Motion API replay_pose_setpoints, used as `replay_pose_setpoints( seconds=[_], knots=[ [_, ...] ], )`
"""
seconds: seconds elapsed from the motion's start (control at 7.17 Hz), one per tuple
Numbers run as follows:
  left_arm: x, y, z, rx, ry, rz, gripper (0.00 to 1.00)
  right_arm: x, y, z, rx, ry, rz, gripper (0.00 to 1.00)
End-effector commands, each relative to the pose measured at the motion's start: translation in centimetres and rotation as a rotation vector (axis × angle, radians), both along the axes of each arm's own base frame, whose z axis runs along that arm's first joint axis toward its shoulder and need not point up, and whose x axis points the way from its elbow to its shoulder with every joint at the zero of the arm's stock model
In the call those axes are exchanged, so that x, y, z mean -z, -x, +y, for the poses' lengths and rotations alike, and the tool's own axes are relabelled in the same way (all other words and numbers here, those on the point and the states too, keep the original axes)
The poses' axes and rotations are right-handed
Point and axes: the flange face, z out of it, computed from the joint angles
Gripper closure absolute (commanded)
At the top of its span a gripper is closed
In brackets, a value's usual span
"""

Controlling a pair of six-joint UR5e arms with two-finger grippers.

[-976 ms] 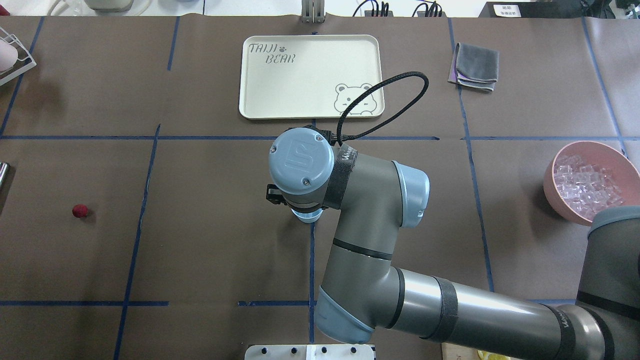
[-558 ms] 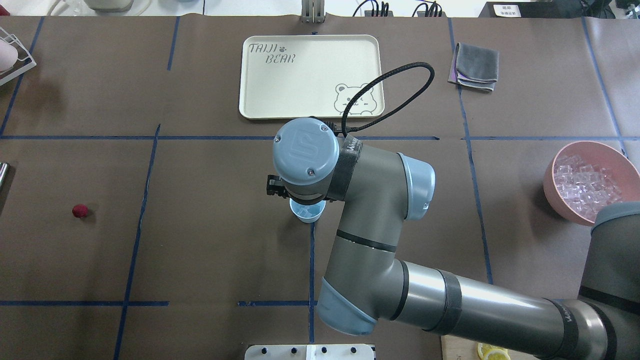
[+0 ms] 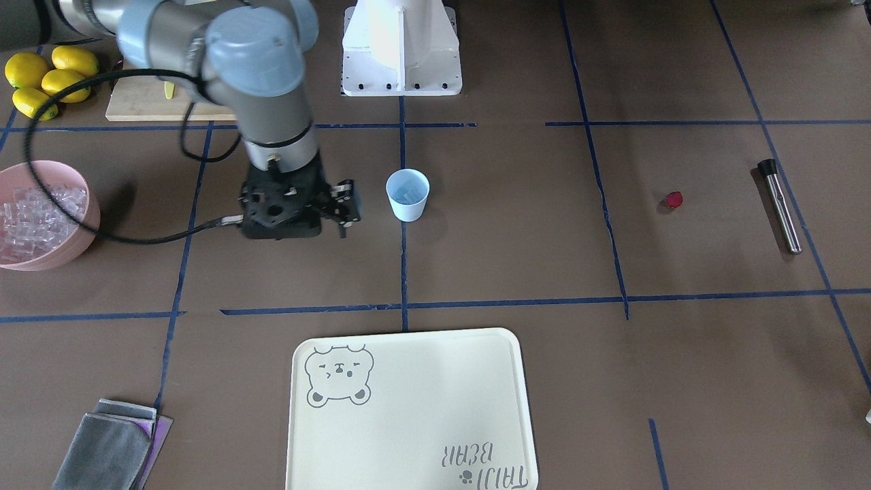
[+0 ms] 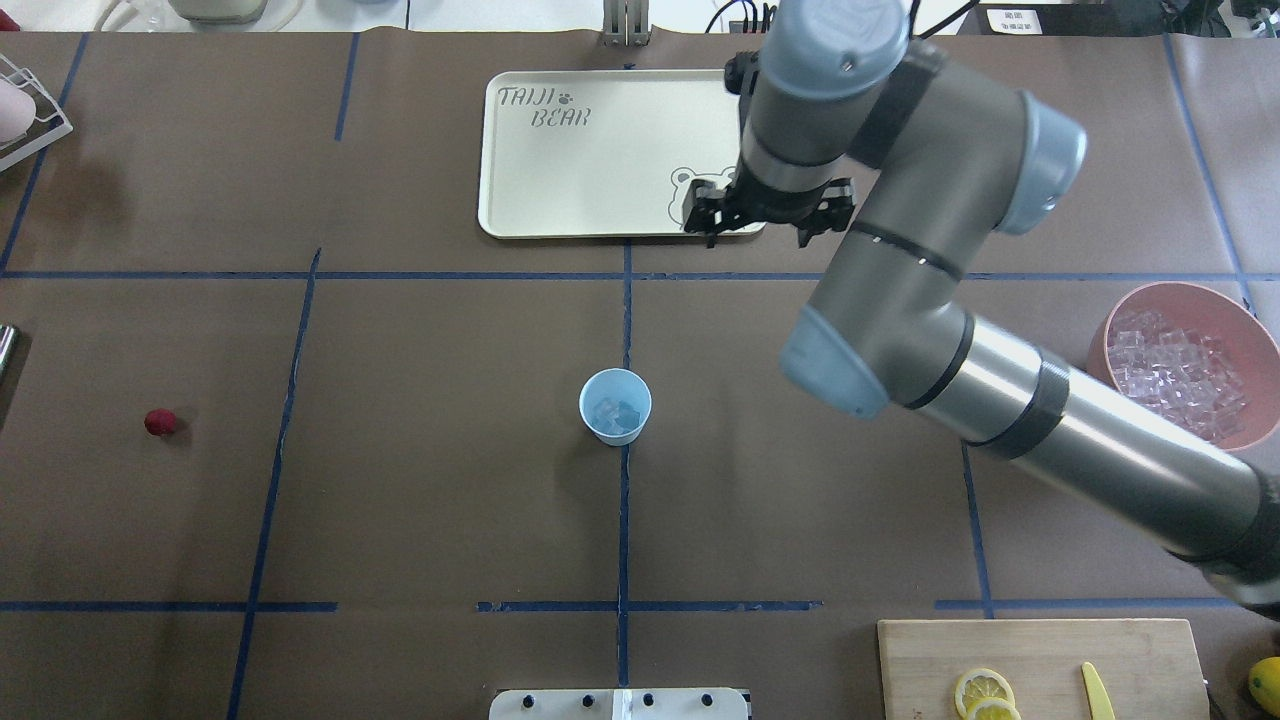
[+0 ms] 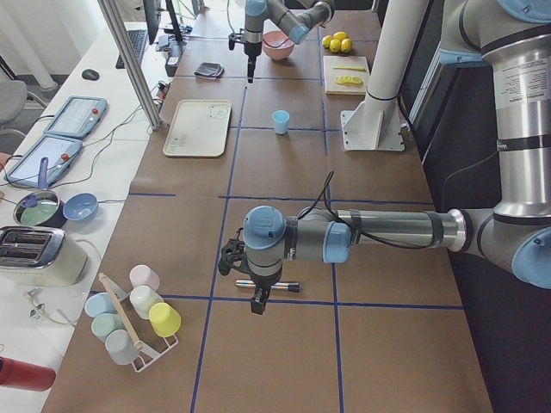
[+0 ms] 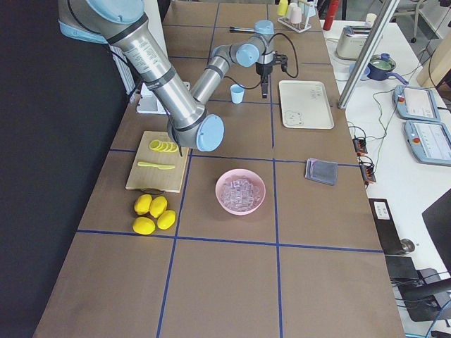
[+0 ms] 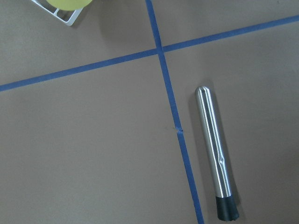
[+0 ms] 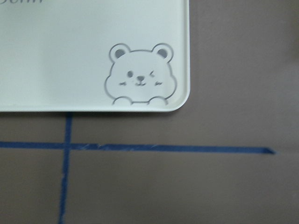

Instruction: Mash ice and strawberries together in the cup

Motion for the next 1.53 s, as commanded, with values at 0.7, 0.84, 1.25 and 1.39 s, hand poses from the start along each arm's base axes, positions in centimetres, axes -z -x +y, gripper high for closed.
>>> replay_pose_setpoints(
  seconds=[0.7, 0.84, 1.25, 1.39],
  knots=[
    [1.7, -0.4, -1.2, 0.125, 0.145, 0.052, 0.0, -34.5, -41.5, 0.8, 0.308, -0.161, 0.024, 0.01],
    [2.4, -0.4, -1.9, 0.131, 0.118, 0.056, 0.0, -39.9, -45.1, 5.3, 0.297, -0.108, 0.02, 0.01],
    [4.7, -0.4, -3.2, 0.125, -0.071, 0.064, 0.0, -47.4, -48.4, 14.7, 0.221, 0.04, -0.002, 0.01],
    [5.9, -0.6, -5.2, 0.145, -0.081, 0.078, 0.0, -47.3, -48.3, 15.0, 0.183, 0.027, 0.007, 0.01]
  ],
)
